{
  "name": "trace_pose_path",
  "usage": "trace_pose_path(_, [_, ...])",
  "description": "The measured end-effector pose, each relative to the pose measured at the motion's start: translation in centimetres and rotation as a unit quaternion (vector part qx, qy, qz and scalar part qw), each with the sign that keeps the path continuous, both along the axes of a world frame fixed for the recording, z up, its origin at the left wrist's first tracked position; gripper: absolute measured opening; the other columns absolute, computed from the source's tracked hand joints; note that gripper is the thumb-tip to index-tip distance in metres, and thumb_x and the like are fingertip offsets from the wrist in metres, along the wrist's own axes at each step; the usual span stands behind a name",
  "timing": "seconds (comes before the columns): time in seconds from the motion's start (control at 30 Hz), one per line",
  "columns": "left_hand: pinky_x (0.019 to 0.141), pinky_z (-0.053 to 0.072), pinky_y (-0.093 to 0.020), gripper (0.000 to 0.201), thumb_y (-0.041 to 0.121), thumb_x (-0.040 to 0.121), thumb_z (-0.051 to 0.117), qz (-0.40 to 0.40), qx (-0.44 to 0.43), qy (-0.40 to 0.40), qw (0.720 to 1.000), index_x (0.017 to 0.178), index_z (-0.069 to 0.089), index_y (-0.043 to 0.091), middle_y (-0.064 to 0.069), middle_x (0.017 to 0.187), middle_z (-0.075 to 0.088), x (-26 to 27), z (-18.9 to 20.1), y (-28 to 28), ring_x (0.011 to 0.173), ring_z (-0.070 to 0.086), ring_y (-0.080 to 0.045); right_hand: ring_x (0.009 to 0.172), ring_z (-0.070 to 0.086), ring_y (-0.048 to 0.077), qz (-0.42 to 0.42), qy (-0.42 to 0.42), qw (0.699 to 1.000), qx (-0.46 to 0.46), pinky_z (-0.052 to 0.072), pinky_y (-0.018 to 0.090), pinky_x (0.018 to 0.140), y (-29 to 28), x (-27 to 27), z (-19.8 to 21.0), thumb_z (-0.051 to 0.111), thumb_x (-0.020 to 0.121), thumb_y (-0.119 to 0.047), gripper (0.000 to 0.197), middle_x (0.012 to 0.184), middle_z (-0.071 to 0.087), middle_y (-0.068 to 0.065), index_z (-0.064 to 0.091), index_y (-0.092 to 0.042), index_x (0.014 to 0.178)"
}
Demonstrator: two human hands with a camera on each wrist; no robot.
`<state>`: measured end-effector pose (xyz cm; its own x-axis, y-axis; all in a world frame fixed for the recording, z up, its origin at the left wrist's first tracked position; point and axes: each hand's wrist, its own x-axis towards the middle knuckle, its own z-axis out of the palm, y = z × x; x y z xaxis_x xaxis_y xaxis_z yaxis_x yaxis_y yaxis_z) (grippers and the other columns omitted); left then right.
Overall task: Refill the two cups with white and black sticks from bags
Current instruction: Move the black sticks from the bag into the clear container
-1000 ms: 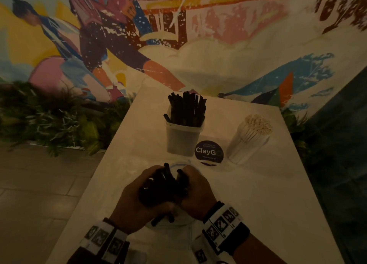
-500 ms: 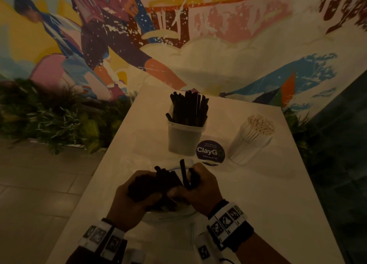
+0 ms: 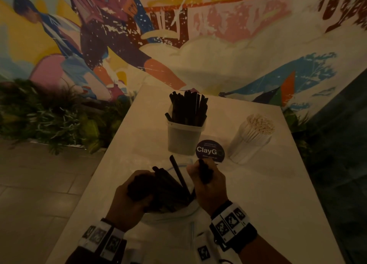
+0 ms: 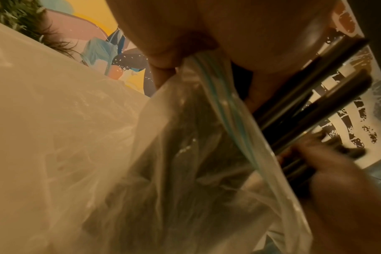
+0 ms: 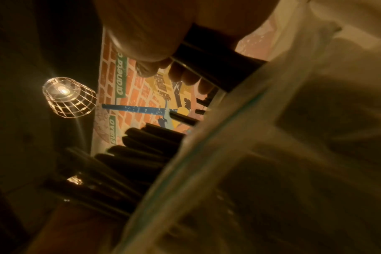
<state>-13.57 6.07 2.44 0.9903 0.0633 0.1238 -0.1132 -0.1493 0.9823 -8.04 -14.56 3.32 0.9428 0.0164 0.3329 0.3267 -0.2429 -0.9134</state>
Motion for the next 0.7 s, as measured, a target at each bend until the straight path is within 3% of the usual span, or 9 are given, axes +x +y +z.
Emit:
trace_pose_path(0.1, [0.090, 0.053, -0.035, 0.038, 0.037, 0.063, 0.065, -0.002, 0.009, -0.009, 1.000, 0.097, 0.060, 0.053, 0.014, 0.102, 0.066, -0.1, 0.4, -0.3, 0.098, 0.064, -0.013, 0.065, 0.058, 0.002, 0.001, 0.040, 0.999, -0.027, 0.047, 0.019, 0.063, -0.4, 0.1, -1.9, 0.057, 0.081, -0.048, 0.028, 0.073, 0.061, -0.014, 0.055, -0.020, 0.082])
trace_pose_path(0.23, [0.089, 0.052, -0.050, 0.035, 0.034, 0.067, 0.066, -0.001, 0.012, -0.007, 1.000, 0.100, 0.062, 0.042, 0.008, 0.101, 0.067, -0.4, -0.1, -0.1, 0.099, 0.064, -0.022, 0.066, 0.059, 0.002, -0.004, 0.008, 1.000, -0.003, 0.047, 0.016, 0.064, -0.5, 0.0, -1.0, 0.062, 0.080, -0.040, 0.028, 0.073, 0.062, -0.013, 0.057, -0.012, 0.081])
trace_pose_path(0.3, [0.090, 0.052, -0.050, 0.034, 0.035, 0.067, 0.066, 0.003, 0.007, -0.003, 1.000, 0.100, 0.062, 0.044, 0.008, 0.101, 0.067, -0.5, -0.2, -0.1, 0.100, 0.064, -0.023, 0.066, 0.060, 0.005, -0.015, -0.008, 1.000, 0.016, 0.050, 0.020, 0.064, -0.4, -0.2, -0.5, 0.064, 0.080, -0.037, 0.029, 0.074, 0.062, -0.007, 0.056, -0.010, 0.081])
trace_pose_path(0.43, [0.088, 0.054, -0.031, 0.036, 0.037, 0.065, 0.064, 0.001, 0.025, -0.021, 0.999, 0.097, 0.060, 0.052, 0.015, 0.101, 0.066, -0.5, 0.2, -0.4, 0.097, 0.064, -0.009, 0.061, 0.055, 0.005, 0.011, 0.066, 0.997, -0.032, 0.049, 0.029, 0.062, -0.4, -0.6, -2.0, 0.068, 0.080, -0.032, 0.028, 0.066, 0.057, -0.002, 0.053, -0.008, 0.077])
trace_pose_path(0.5, [0.085, 0.053, -0.031, 0.037, 0.037, 0.065, 0.063, -0.002, 0.029, -0.026, 0.999, 0.097, 0.059, 0.055, 0.016, 0.101, 0.066, -0.5, 0.3, -0.5, 0.096, 0.064, -0.009, 0.060, 0.054, 0.006, 0.024, 0.112, 0.990, -0.082, 0.048, 0.033, 0.061, -0.6, -1.0, -2.8, 0.070, 0.082, -0.025, 0.025, 0.062, 0.055, -0.004, 0.052, -0.009, 0.075])
trace_pose_path(0.57, [0.086, 0.053, -0.032, 0.037, 0.038, 0.066, 0.063, -0.002, 0.037, -0.033, 0.999, 0.098, 0.059, 0.055, 0.016, 0.102, 0.066, -0.6, 0.3, -0.4, 0.096, 0.064, -0.010, 0.059, 0.054, 0.005, 0.025, 0.110, 0.989, -0.092, 0.047, 0.027, 0.060, -0.7, -1.2, -3.0, 0.070, 0.083, -0.018, 0.022, 0.061, 0.055, -0.005, 0.053, -0.009, 0.074])
trace_pose_path(0.7, [0.085, 0.052, -0.020, 0.038, 0.037, 0.064, 0.064, 0.000, 0.024, -0.037, 0.999, 0.096, 0.059, 0.056, 0.019, 0.100, 0.067, -0.7, 0.2, -0.5, 0.094, 0.064, -0.006, 0.060, 0.054, 0.004, 0.028, 0.106, 0.990, -0.094, 0.045, 0.019, 0.058, -1.1, -1.1, -3.1, 0.070, 0.082, -0.015, 0.020, 0.062, 0.055, -0.007, 0.054, -0.007, 0.073])
